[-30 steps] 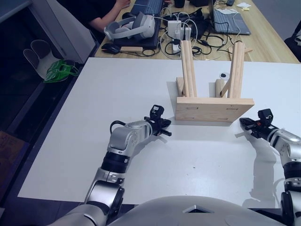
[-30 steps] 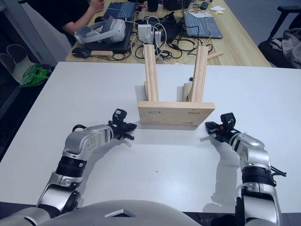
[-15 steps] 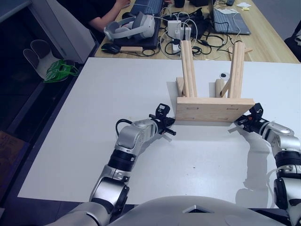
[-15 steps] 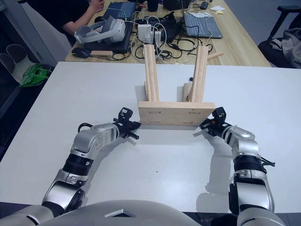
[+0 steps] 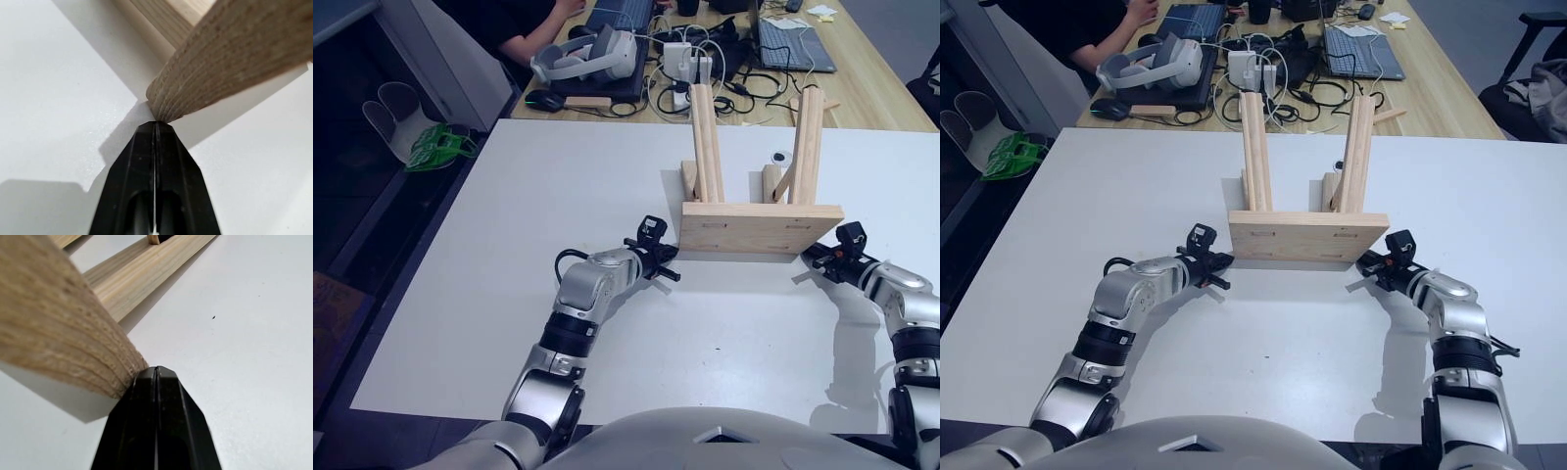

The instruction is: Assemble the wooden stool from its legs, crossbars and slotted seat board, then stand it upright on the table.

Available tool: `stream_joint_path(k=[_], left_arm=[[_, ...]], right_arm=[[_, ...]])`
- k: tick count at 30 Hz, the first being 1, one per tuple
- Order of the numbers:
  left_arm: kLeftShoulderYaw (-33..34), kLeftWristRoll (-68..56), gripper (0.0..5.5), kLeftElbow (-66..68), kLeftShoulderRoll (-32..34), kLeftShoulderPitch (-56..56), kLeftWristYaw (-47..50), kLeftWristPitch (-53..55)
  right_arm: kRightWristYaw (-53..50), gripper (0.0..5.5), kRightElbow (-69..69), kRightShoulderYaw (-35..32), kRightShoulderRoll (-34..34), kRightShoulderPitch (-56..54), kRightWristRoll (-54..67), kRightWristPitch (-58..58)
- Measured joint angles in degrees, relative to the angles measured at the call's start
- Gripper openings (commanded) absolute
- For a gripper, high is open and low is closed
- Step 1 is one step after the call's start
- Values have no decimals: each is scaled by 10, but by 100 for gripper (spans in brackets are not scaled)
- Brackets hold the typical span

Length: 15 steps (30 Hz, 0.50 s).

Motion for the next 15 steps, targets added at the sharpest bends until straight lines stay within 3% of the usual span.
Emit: stream_joint_path(k=[15], left_arm=[[6, 0, 0, -1, -2, 1, -5, 3]], right_arm=[[-2, 4, -28, -4, 1, 18, 11, 18]])
